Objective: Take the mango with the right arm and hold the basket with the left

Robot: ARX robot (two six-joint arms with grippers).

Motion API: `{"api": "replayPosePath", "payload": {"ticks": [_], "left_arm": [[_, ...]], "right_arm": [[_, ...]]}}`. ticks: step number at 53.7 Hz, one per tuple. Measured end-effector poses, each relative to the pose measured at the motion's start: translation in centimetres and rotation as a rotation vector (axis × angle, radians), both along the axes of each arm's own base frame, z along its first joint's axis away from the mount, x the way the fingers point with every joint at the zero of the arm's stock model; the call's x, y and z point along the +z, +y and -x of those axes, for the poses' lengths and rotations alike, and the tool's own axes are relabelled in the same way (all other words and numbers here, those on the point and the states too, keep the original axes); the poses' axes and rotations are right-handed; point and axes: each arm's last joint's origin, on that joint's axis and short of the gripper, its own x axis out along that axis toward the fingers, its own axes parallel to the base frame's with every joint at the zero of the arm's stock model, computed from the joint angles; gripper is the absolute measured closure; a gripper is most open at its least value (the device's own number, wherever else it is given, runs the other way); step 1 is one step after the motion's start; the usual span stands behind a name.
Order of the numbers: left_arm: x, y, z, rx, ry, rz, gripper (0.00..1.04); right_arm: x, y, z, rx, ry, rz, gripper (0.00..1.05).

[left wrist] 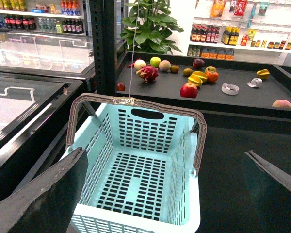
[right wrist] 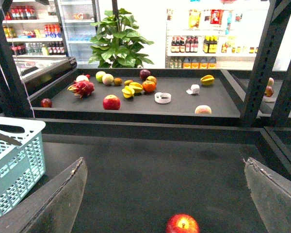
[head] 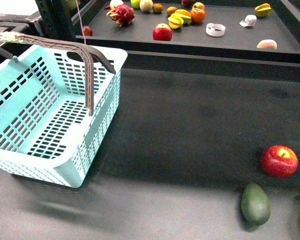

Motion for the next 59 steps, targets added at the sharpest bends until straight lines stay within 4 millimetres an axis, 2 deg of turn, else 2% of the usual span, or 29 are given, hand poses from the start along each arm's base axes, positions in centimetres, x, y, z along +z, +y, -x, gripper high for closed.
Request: {"api": "replayPosePath", "payload": {"ticks": [37,43,48,52,59], "left_arm": [[0.0,0.0,0.0,0.006,0.000,-0.001,0.06],[1.2,-0.6,-0.6,0.280,-0.119,-0.077,0.06],[1.7,-1.8,-2.2,0.345,-0.115,-0.092,0.06],[0.7,-2.4,-3.8,0.336,-0.046,-0.088,0.06],[0.2,-2.6,-7.8,0.328,0.000,0.016,0.06]], "right_arm": [[0.0,0.0,0.0,0.000,0.000,0.000,0.08],[0.0,0.0,0.0,-0.001,0.000,0.000,0.08],[0.0,0.0,0.0,0.000,0.000,0.000,0.08],[0.0,0.0,0.0,0.000,0.000,0.000,0.08],[0.0,0.0,0.0,0.000,0.000,0.000,0.08]]}}
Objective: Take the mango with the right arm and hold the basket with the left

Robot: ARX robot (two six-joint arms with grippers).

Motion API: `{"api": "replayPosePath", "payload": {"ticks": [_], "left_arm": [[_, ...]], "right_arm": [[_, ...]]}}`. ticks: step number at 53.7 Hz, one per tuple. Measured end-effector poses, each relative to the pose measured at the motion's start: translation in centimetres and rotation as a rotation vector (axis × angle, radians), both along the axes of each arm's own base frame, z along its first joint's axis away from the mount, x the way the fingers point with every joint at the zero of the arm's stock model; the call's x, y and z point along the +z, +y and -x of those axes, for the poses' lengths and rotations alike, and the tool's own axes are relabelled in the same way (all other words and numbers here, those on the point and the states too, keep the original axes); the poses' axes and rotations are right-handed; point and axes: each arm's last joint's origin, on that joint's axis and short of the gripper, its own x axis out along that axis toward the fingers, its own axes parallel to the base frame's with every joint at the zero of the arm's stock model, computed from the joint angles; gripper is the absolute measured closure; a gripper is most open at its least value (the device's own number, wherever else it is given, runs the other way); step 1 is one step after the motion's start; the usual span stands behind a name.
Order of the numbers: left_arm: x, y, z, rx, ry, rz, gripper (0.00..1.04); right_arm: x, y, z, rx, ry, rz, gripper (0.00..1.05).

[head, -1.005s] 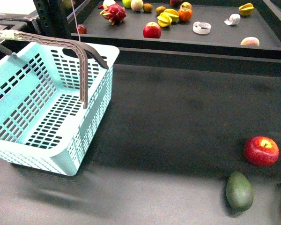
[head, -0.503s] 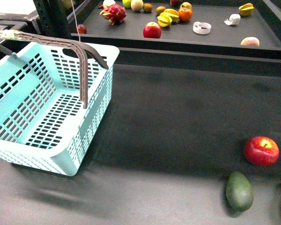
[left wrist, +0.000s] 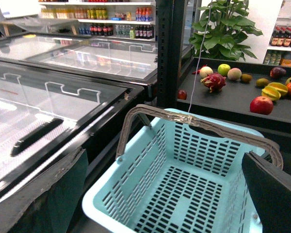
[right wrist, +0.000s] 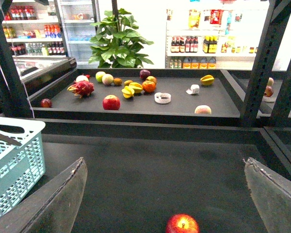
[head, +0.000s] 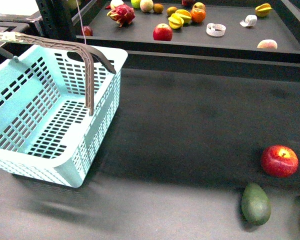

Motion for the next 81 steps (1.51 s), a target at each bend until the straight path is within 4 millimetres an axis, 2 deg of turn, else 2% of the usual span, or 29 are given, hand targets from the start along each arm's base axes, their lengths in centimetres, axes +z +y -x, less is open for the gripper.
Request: {"api": "replayPosePath", "payload": {"ticks": [8,21,30,41,54,66,81], "left_arm": [[-1.8,0.1,-5.3,0.016,0.093,0.132,0.06],[-3.3,-0.1,-10.8,0.057,0.130,0.299,0.06],[-4.1,-0.7,-15.6,0.033,0.132,0.504,0.06],[-5.8,-0.3,-18.6,0.041,0.151,0.709,0.06],[-5.2,-0.4,-21.4,0.028,0.105,0.870,0.06],[-6.2,-0.7,-23.7,0.023,0.127,0.927,0.06],[-6.2,-0.3,-26.7,0.023,0.107,0.938,0.06]], "right_arm": [[0.0,0.0,0.0,0.000,0.000,0.000,0.08],[0.0,0.0,0.0,0.000,0.000,0.000,0.08],[0.0,0.0,0.0,0.000,0.000,0.000,0.08],[0.0,0.0,0.0,0.000,0.000,0.000,0.08],[0.0,0.0,0.0,0.000,0.000,0.000,0.08],[0.0,0.0,0.0,0.000,0.000,0.000,0.08],[0.0,0.0,0.0,0.000,0.000,0.000,0.08]]}}
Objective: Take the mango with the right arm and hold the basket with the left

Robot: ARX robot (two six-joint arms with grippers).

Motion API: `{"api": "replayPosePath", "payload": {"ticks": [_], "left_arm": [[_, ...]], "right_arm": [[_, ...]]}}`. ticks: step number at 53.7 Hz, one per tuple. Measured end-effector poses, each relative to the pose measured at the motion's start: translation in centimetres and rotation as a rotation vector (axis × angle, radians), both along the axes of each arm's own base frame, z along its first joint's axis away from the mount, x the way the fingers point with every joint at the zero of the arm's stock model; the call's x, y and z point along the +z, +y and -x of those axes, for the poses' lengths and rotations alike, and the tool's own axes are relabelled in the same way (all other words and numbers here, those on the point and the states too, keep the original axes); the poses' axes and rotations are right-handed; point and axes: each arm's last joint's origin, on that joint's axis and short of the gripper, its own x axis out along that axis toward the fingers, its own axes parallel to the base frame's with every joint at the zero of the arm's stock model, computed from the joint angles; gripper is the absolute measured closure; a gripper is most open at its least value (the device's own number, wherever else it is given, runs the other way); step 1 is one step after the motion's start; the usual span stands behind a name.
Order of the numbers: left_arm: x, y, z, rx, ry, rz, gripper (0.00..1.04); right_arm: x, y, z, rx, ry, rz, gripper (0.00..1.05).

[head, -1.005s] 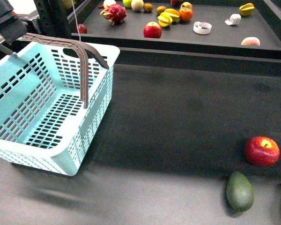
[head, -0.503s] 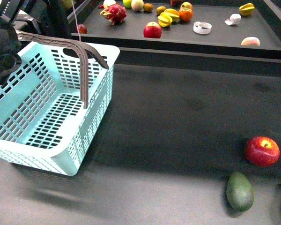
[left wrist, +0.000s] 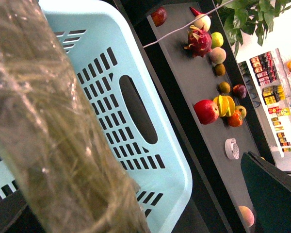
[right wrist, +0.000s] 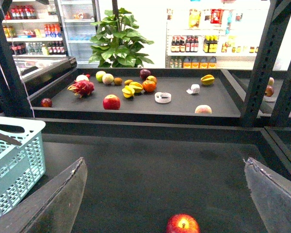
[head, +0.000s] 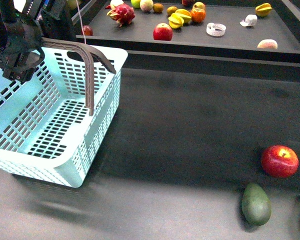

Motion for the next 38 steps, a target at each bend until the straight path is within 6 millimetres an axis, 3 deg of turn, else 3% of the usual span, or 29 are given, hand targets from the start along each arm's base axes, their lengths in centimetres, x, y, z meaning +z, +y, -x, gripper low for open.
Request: {"api": "replayPosePath", "payload": {"ticks": [5,24,31,38], "left_arm": [[0.0,0.1,-0.3,0.001,-0.003,0.001,0.12],[-0.7,-0.1,-0.6,-0.015,0.041,0.048,0.81],[0.1,-0.7,-0.3,-0.035,0.044,0.101,0.96],[0.5,-1.2,1.2,-0.084,0.047,0.037,0.97]], "right_arm": [[0.0,0.0,0.0,0.000,0.000,0.000,0.08],[0.0,0.0,0.0,0.000,0.000,0.000,0.08],[0.0,0.0,0.0,0.000,0.000,0.000,0.08],[0.0,0.0,0.0,0.000,0.000,0.000,0.08]]}}
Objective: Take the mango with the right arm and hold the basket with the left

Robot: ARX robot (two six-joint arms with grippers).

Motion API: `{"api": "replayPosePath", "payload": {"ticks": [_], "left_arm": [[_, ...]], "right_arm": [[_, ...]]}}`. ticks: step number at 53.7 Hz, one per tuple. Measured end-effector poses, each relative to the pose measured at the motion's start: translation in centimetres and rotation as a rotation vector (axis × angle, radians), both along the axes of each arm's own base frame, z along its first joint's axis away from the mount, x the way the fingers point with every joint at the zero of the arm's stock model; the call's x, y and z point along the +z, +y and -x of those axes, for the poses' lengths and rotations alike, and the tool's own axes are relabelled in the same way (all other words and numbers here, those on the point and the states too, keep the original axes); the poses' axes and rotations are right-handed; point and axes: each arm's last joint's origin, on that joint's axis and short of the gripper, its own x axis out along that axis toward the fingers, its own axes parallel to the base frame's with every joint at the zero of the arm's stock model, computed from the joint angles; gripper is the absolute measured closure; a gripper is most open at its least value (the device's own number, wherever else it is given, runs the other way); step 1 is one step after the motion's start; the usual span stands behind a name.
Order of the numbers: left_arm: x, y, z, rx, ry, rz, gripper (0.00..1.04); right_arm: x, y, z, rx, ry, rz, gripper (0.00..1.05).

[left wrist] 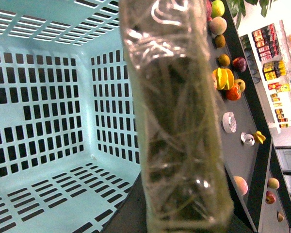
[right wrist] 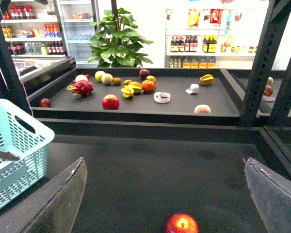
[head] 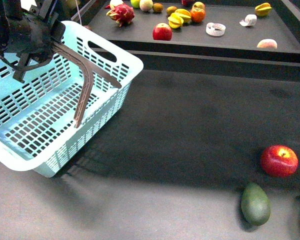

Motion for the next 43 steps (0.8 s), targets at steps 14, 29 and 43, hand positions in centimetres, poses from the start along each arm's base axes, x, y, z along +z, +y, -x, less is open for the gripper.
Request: {"api": "replayPosePath", "payload": {"ticks": [14,29,43], "left_arm": [[2.5,-0.6,5.6,-0.145,-0.110,-0.119,0.97],[5.9,-3.5,11.2,-0.425,-0.272,-0.286,0.97],[6.2,-6.3,15.1,-0.623,-0.351,-0.410,0.97]], "right_arm": [[0.0,0.0,0.0,0.000,0.000,0.000,0.08],[0.0,0.0,0.0,0.000,0.000,0.000,0.08],[0.0,0.0,0.0,0.000,0.000,0.000,0.08]]}}
